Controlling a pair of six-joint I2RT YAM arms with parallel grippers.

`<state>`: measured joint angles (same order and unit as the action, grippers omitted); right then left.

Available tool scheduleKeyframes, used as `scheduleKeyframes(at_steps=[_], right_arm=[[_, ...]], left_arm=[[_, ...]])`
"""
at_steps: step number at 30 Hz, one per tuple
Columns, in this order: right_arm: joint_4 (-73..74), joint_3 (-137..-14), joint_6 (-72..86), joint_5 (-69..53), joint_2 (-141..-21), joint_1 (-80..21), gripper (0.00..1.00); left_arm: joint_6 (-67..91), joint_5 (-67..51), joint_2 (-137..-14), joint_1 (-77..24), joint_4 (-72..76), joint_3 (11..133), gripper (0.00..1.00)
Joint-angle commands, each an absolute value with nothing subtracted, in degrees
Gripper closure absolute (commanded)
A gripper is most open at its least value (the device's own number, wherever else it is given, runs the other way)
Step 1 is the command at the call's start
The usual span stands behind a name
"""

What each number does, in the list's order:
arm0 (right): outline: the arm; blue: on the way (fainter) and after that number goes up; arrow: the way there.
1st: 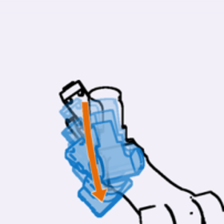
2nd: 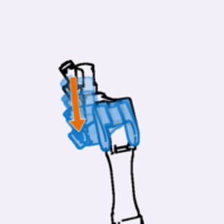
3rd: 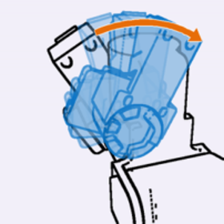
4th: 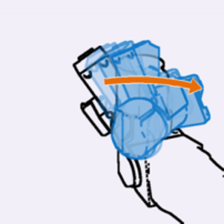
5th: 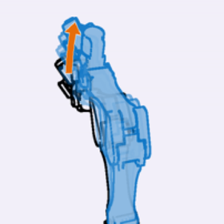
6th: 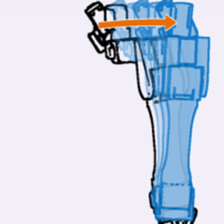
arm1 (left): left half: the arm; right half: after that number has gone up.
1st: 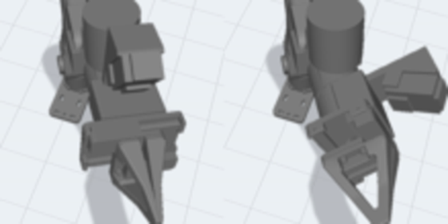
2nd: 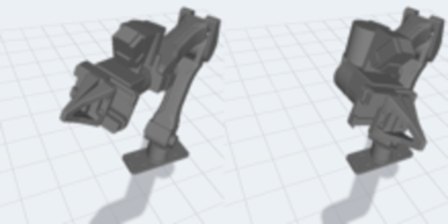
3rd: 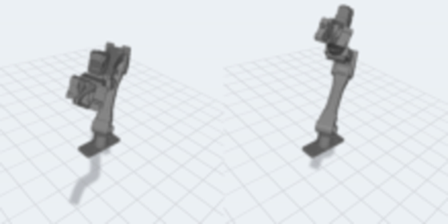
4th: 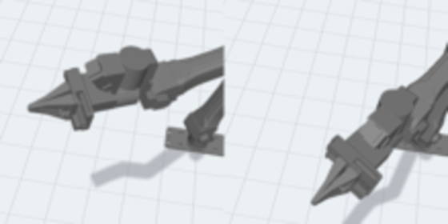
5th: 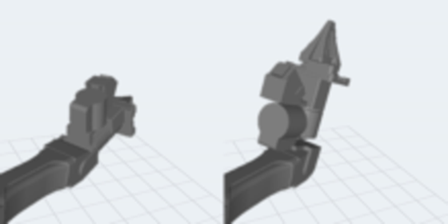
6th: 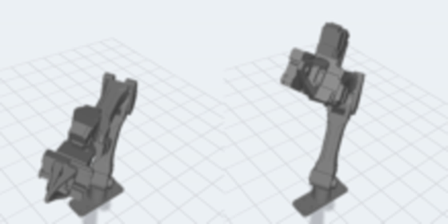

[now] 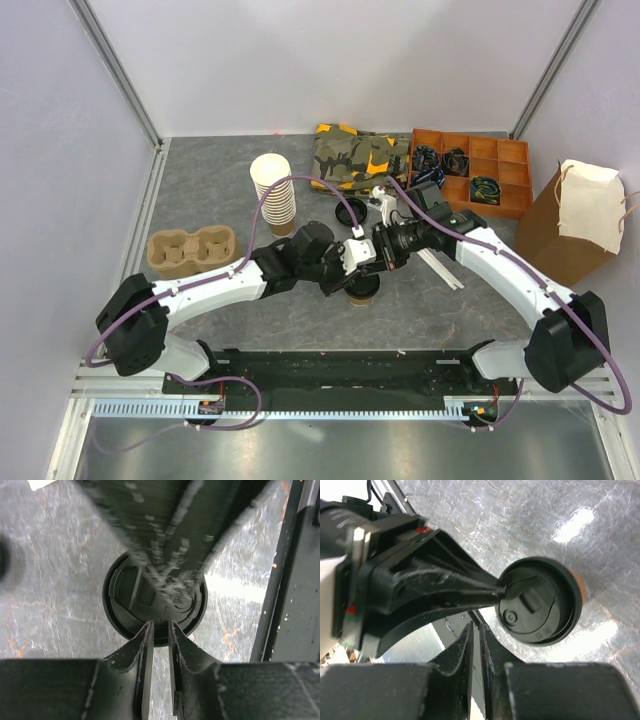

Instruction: Pack the takeout coffee

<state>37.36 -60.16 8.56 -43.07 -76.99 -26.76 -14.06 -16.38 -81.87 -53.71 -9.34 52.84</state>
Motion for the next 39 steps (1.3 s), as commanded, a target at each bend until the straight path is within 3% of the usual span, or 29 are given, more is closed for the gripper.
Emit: scheduleKeyframes(at_steps=[1, 8, 19, 27, 35, 39], right_arm=[[39.73, -60.21, 8.26, -42.27, -73.30, -26.63, 0.84], [39.29, -56.70, 9.14, -41.84, -73.21, -26.54, 0.85], [37.35, -52.99, 7.48, -38.92, -83.14, -24.53, 0.87], [39.55, -54.75, 6.24, -44.12, -76.38, -24.26, 0.88], [39.82, -57.13, 6.59, -37.64, -77.86, -24.17, 0.86], [39.11, -57.48, 5.98, -35.16, -80.33, -24.08, 0.87]], left_arm=[[-12.31, -18.11, -83.05, -53.35, -7.91, 53.70, 0.75], [-11.95, -18.54, -82.97, -53.35, -8.00, 53.44, 0.75], [-12.57, -18.63, -82.88, -53.26, -8.26, 53.26, 0.76], [-12.75, -19.16, -82.09, -53.26, -8.26, 53.00, 0.75], [-4.05, -24.43, -78.84, -48.71, -13.44, 59.67, 0.61], [-3.25, -24.70, -79.45, -45.62, -14.67, 60.82, 0.59]])
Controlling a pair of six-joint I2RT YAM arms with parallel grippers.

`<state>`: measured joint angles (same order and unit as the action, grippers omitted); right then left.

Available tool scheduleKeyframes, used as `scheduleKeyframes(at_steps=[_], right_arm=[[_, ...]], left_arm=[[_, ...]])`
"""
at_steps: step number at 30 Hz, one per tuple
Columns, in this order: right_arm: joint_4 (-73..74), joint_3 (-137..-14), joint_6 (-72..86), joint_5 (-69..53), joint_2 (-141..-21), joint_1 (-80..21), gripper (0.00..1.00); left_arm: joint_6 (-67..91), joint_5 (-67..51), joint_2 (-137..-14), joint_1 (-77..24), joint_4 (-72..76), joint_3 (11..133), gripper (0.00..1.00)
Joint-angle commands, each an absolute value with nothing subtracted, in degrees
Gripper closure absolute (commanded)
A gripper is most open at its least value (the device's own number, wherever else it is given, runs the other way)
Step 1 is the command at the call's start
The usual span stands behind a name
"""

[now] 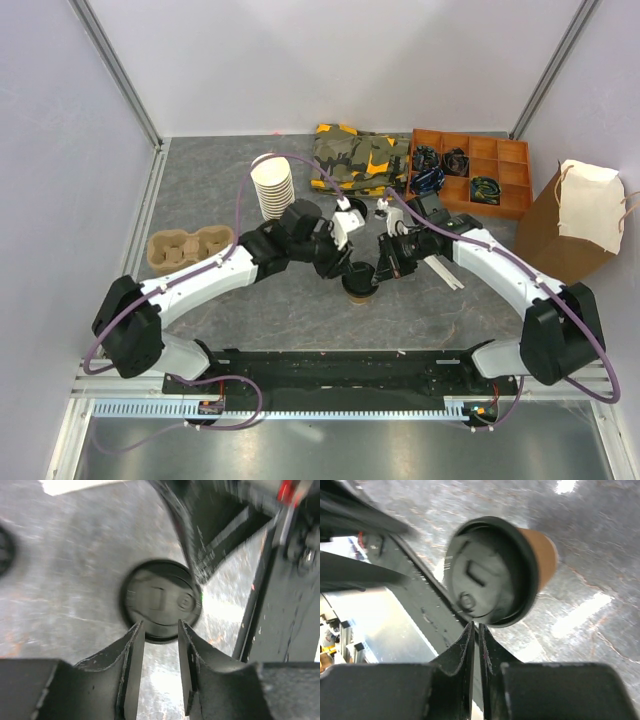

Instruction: Pack the takeout coffee

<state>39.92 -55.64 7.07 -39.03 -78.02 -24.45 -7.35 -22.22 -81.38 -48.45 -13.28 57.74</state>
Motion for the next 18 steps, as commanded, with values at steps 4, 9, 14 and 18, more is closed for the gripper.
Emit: scheduleKeyframes(at_steps=[4, 9, 14, 18], right_arm=[[38.32, -58.36, 5.36, -33.40, -83.31, -24.08, 0.87], [37.27, -60.46, 4.48, -32.52, -85.34, -24.08, 0.87], [36.39, -62.75, 3.87, -30.94, -88.24, -24.17, 0.88], [36.65, -64.60, 3.43, -31.55, -89.12, -23.73, 0.88]], left_arm=[[-4.04, -24.70, -81.12, -45.09, -15.03, 60.29, 0.59], [-4.74, -25.49, -82.70, -45.09, -14.24, 58.98, 0.59], [-5.01, -26.19, -82.97, -45.18, -13.97, 57.66, 0.58], [-5.18, -25.84, -82.53, -45.18, -13.54, 57.22, 0.62]])
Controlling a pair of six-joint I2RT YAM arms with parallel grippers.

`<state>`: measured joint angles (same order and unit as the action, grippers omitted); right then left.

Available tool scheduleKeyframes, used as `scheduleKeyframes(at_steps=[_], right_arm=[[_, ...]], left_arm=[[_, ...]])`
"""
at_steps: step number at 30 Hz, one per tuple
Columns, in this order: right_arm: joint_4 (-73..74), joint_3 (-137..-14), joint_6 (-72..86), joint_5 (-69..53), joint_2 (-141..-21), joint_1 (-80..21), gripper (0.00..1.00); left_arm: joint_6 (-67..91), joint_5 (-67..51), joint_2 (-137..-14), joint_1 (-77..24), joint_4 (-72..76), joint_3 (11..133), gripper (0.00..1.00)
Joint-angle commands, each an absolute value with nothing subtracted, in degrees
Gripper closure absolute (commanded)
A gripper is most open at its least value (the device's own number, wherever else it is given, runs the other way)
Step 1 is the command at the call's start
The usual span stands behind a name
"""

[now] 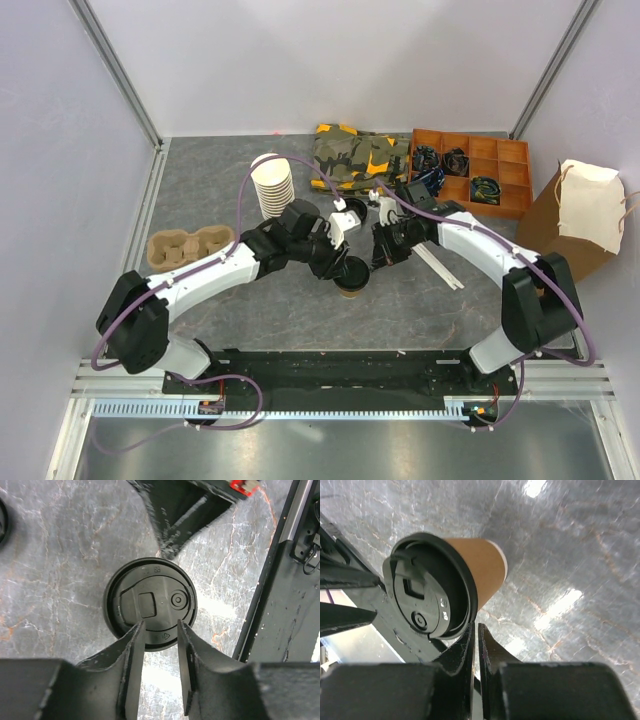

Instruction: Pack the takeout coffee

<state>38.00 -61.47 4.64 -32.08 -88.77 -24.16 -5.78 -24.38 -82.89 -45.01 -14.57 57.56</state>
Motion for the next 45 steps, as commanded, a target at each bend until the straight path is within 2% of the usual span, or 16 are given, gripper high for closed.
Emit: scheduleKeyframes(at_steps=[1, 8, 16, 33, 45], right_arm=[[36.65, -64.51, 3.51, -31.90, -88.08, -23.56, 0.87], [34.54, -62.93, 7.65, -34.46, -82.53, -23.90, 0.84], [32.71, -59.06, 7.30, -33.40, -84.72, -25.14, 0.85], [31.63, -65.21, 5.37, -28.39, -92.11, -25.23, 0.87], [36.83, -63.37, 10.02, -28.57, -79.37, -25.22, 0.84]], left_arm=[[-5.19, -25.84, -82.36, -45.26, -12.93, 57.22, 0.62], [-4.40, -24.26, -83.32, -45.88, -10.99, 56.61, 0.63], [-4.04, -23.20, -84.72, -46.05, -10.11, 55.81, 0.63], [-0.53, -21.18, -87.80, -46.85, -10.28, 55.28, 0.67], [1.67, -20.13, -88.07, -46.76, -10.46, 54.58, 0.70]])
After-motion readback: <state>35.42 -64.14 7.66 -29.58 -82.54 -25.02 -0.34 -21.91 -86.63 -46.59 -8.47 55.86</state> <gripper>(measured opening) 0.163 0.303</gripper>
